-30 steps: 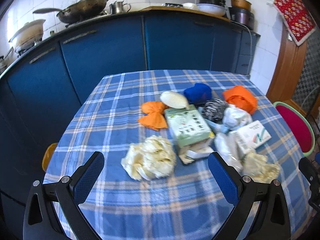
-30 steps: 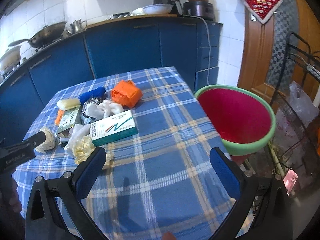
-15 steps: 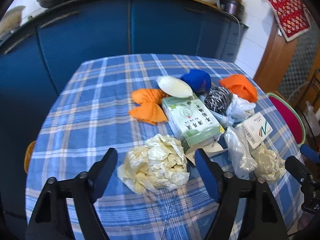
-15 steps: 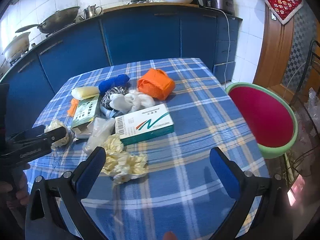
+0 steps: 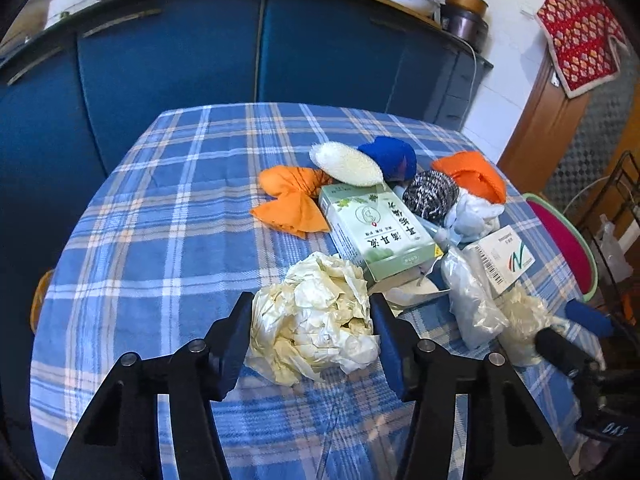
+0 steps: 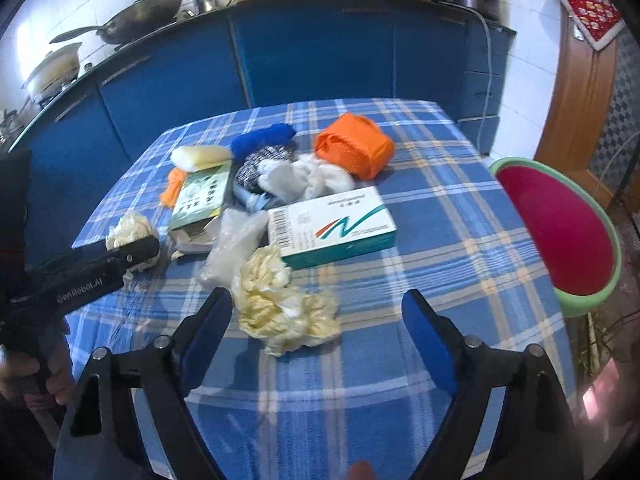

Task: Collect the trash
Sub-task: 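Grasp the crumpled cream paper with the left gripper while the right gripper grasps another paper wad, then carry both paper wads over the red bucket and open both grippers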

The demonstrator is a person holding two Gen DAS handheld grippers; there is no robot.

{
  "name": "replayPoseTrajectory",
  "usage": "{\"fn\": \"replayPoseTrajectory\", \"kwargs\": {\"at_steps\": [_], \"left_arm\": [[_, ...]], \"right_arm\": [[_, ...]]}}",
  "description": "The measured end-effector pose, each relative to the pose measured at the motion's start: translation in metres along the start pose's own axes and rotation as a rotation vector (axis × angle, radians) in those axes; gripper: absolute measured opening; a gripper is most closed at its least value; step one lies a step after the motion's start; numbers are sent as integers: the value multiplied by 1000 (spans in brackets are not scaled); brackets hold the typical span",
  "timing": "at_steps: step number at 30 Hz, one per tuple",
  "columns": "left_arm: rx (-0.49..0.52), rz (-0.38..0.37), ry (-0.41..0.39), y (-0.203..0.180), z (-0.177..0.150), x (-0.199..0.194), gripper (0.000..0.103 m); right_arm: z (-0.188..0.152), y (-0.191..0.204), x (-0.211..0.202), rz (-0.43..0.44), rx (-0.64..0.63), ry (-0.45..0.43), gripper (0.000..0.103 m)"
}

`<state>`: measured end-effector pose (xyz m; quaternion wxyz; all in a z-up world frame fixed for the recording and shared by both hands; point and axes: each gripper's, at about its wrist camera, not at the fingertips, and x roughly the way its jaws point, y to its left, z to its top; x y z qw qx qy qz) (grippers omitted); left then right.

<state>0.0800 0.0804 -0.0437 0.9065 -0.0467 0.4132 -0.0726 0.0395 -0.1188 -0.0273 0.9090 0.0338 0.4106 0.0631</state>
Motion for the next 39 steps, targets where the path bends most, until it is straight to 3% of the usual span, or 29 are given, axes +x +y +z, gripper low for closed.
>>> {"fn": "replayPoseTrajectory", "kwargs": {"at_steps": [5, 9, 14, 26, 39], "left_arm": [[-12, -3, -45, 0, 1, -22, 58], [-14, -10, -73, -4, -1, -39, 58], [-4, -31, -105, -14, -3, -57, 58], [82, -144, -125, -65, 15, -76, 58], [256, -265, -76, -172, 52, -51, 58]], "right_arm": [[-3, 6, 9, 30, -5, 31, 65], [-8, 8, 14, 57, 6, 55, 54], [-13, 13, 1, 67, -14, 35, 37], [-1, -15, -56, 43, 31, -99, 33], [16, -114, -94, -41, 177, -206, 33]]}}
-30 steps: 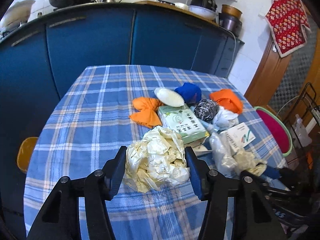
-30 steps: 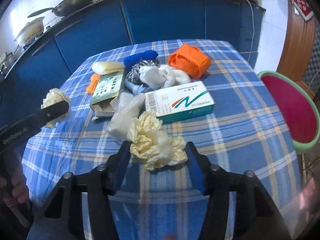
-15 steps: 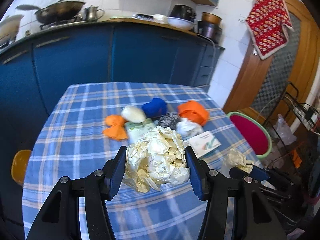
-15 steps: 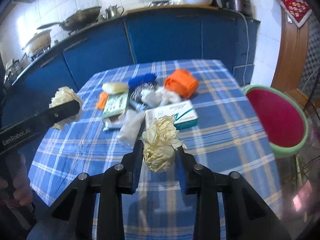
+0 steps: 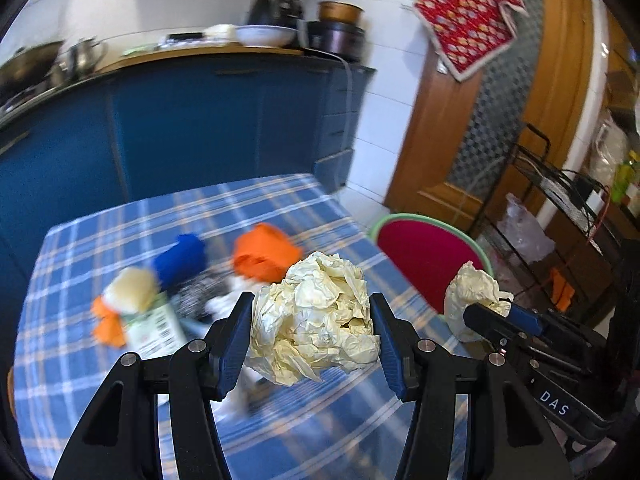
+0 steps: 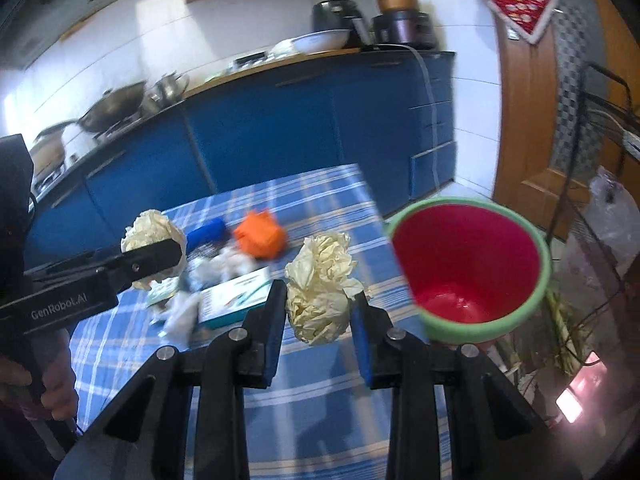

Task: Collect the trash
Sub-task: 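Carry both paper wads over the red bucket and open both grippers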

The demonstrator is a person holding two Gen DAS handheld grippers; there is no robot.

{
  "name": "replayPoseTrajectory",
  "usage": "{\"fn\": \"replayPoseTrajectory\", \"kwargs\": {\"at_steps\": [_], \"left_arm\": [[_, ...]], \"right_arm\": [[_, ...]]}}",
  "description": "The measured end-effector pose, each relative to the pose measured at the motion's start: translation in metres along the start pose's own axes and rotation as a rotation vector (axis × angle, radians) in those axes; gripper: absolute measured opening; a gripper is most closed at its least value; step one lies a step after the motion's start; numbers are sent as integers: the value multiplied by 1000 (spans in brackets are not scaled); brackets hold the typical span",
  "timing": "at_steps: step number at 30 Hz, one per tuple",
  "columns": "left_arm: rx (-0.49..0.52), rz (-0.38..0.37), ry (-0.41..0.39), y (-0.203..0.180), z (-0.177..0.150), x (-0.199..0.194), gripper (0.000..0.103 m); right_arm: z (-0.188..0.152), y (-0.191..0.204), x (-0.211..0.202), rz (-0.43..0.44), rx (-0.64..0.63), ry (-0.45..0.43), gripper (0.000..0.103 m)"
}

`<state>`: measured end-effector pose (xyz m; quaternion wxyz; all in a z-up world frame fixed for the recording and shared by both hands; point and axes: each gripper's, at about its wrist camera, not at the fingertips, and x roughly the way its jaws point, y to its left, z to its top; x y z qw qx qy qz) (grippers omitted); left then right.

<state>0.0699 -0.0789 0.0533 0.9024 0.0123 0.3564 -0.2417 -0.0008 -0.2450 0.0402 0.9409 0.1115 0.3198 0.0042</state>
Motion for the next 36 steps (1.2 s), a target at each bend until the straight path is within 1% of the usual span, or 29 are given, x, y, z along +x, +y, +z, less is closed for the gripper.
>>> {"fn": "replayPoseTrajectory", "kwargs": {"at_steps": [4, 7, 11, 14, 18, 22, 28, 31, 34, 36], "left_arm": [[33, -47, 29, -30, 15, 26, 58], [54, -64, 52, -47, 22, 42, 58], [80, -102, 109, -72, 30, 73, 58], [103, -119, 137, -87, 34, 94, 58], [135, -129, 189, -106, 37, 127, 58], [164, -125, 219, -119, 39, 152, 59], [164, -129, 256, -131, 46, 186, 60], [165, -129, 272, -137, 48, 197, 62], [178, -118, 288, -143, 49, 206, 67], [185, -106, 289, -146, 49, 208, 73]], "right_arm": [[7, -31, 3, -28, 37, -2, 33], [12, -55, 8, -52, 64, 1, 33], [15, -84, 13, -82, 100, 0, 33], [16, -105, 19, -105, 126, 11, 33], [16, -130, 30, -117, 177, 35, 33], [15, -151, 44, -116, 224, 64, 33], [15, -172, 57, -134, 256, 89, 34], [14, -179, 60, -141, 269, 94, 34], [13, -182, 62, -143, 277, 100, 34], [13, -185, 63, -146, 278, 104, 34]]}}
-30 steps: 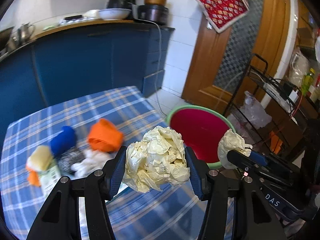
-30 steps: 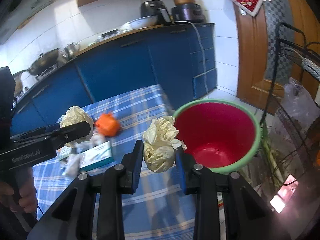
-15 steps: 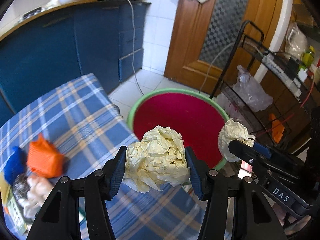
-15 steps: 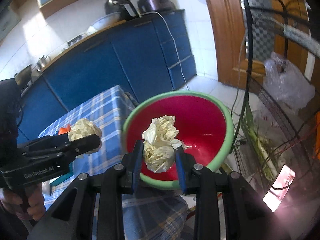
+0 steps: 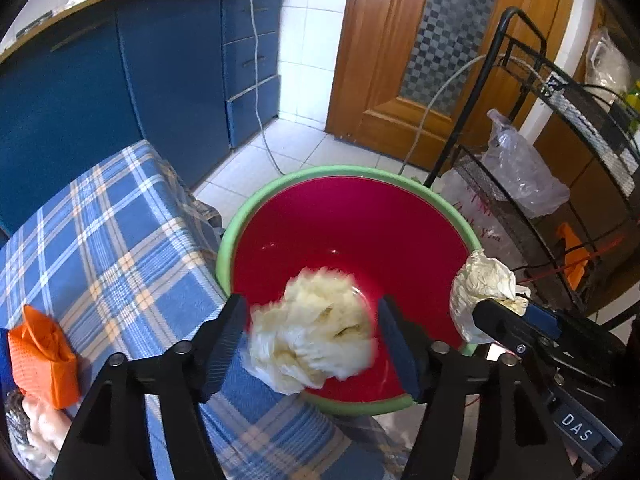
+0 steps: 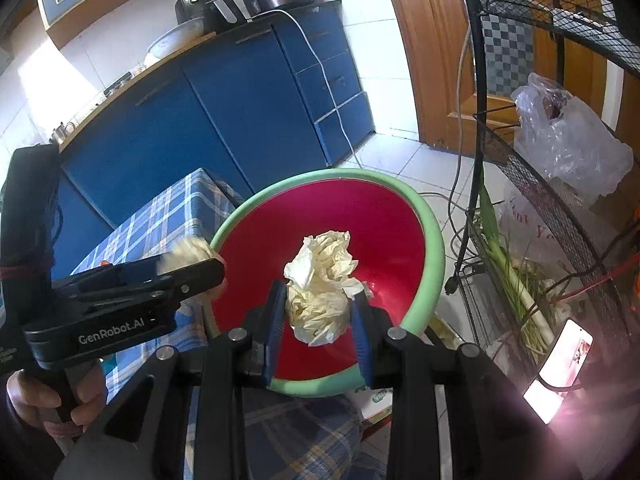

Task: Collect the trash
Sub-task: 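Carry both paper wads over the red bucket and open both grippers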

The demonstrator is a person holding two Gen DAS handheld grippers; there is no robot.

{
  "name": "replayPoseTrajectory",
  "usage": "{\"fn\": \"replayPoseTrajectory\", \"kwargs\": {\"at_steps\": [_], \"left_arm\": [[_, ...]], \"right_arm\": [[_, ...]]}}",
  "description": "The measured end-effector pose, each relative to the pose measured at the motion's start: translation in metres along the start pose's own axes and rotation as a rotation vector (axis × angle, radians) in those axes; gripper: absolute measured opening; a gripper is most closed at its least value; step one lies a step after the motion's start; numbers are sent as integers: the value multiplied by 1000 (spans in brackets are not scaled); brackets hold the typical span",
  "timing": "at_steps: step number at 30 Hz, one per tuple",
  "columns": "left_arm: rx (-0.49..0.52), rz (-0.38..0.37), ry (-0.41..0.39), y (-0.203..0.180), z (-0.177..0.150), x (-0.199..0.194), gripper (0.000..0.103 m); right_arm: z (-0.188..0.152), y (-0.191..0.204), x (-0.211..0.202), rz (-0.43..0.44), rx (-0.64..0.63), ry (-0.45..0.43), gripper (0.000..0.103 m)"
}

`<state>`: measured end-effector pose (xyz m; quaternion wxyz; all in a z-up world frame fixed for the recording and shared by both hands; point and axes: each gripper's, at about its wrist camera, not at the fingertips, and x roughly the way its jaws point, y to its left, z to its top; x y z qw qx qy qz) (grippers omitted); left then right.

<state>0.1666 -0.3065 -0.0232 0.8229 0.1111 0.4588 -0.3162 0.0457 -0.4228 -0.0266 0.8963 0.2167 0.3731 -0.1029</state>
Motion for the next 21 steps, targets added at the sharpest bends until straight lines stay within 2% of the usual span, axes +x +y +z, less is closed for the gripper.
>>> {"fn": "replayPoseTrajectory", "kwargs": {"at_steps": [6, 13, 17, 21], "left_arm": [[3, 18, -6, -1, -2, -3, 74], [-63, 36, -23, 19, -9, -23, 74], [-101, 56, -50, 34, -15, -43, 74], [-129, 72, -73, 48, -20, -63, 75]], "right_arm": [[2, -3, 4, -5, 4, 5, 34], [7, 2, 11, 25, 1, 11, 40], [10, 6, 11, 45, -2, -4, 52], [13, 12, 7, 36, -17, -27, 57]]}}
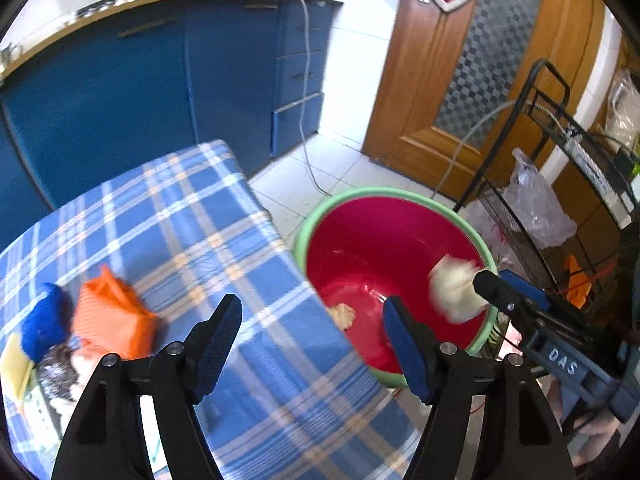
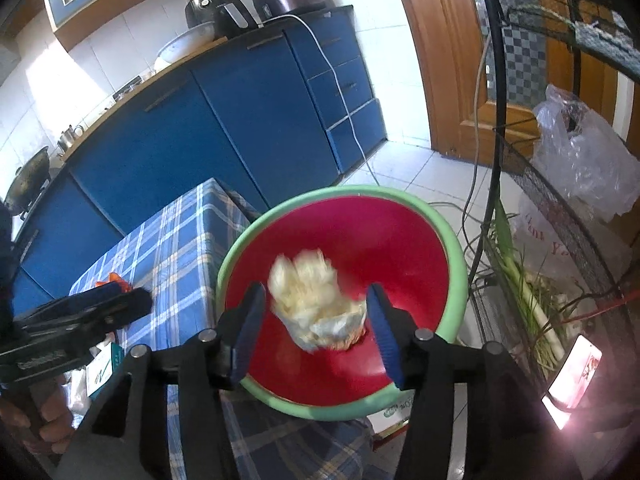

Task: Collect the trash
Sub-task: 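Carry both paper wads over the red bucket and open both grippers, then grasp the blue cloth with the left gripper while the right gripper grasps the orange mesh bag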

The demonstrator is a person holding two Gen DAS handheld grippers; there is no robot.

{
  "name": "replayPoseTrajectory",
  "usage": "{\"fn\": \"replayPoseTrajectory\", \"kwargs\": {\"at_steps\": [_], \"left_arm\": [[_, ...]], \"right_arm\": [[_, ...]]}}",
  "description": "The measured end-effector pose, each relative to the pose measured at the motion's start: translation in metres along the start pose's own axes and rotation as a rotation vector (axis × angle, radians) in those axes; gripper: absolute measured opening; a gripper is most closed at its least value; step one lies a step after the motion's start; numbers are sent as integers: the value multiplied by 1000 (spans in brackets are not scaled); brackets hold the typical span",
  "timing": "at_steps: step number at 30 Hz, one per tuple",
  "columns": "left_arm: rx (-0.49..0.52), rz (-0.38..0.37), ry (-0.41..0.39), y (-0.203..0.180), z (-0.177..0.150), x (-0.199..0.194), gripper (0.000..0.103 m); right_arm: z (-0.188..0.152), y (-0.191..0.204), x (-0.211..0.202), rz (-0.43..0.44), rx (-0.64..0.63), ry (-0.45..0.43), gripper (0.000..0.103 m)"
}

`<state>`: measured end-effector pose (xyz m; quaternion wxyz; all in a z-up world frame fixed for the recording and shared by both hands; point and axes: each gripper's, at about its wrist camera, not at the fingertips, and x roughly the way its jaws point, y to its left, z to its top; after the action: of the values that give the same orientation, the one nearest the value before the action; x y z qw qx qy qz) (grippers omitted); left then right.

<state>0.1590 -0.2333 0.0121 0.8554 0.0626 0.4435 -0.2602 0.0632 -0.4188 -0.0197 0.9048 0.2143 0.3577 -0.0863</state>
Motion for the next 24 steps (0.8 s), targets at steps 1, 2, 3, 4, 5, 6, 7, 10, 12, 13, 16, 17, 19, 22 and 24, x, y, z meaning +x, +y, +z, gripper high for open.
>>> {"fn": "replayPoseTrajectory", "kwargs": {"at_steps": [1, 2, 3, 4, 5, 6, 7, 10, 12, 13, 16, 17, 19, 22, 24], "left_arm": [[-8, 7, -9, 6, -1, -7, 74], [-14, 10, -18, 10, -1, -13, 74], [-19, 11, -28, 14, -1, -19, 75], [-21, 12, -34, 17, -1, -22, 75], [-25, 16, -44, 21, -2, -28, 75], [-29, 21, -55, 25, -3, -34, 75], [-33, 31, -67, 31, -4, -42, 74], [-48, 57, -84, 47, -8, -56, 75], [-61, 78, -94, 60, -11, -65, 75], [-69, 94, -100, 69, -14, -72, 75], [-95, 128, -108, 92, -19, -82, 75], [-106, 145, -112, 103, -21, -87, 75], [-116, 173, -117, 116, -24, -92, 75], [-143, 224, -120, 141, -32, -98, 75], [-168, 257, -115, 162, -38, -100, 75]], "right_arm": [[1, 1, 0, -1, -3, -3, 59], [2, 2, 0, -2, -6, -4, 59], [4, 2, 0, -6, -7, -4, 59], [5, 3, -1, -9, -6, -3, 59], [5, 4, -2, -10, -7, -3, 59], [5, 6, -4, -9, -9, -6, 59], [4, 8, -5, -9, -13, -8, 59], [3, 14, -9, -8, -22, -5, 60], [2, 19, -13, 0, -27, -1, 60], [1, 22, -14, 3, -31, -2, 60], [1, 32, -19, 7, -49, 0, 60], [1, 36, -20, 9, -54, 5, 60], [0, 44, -21, 13, -67, 15, 60], [-4, 57, -22, 12, -101, 27, 60], [-6, 65, -22, 18, -120, 36, 60]]}}
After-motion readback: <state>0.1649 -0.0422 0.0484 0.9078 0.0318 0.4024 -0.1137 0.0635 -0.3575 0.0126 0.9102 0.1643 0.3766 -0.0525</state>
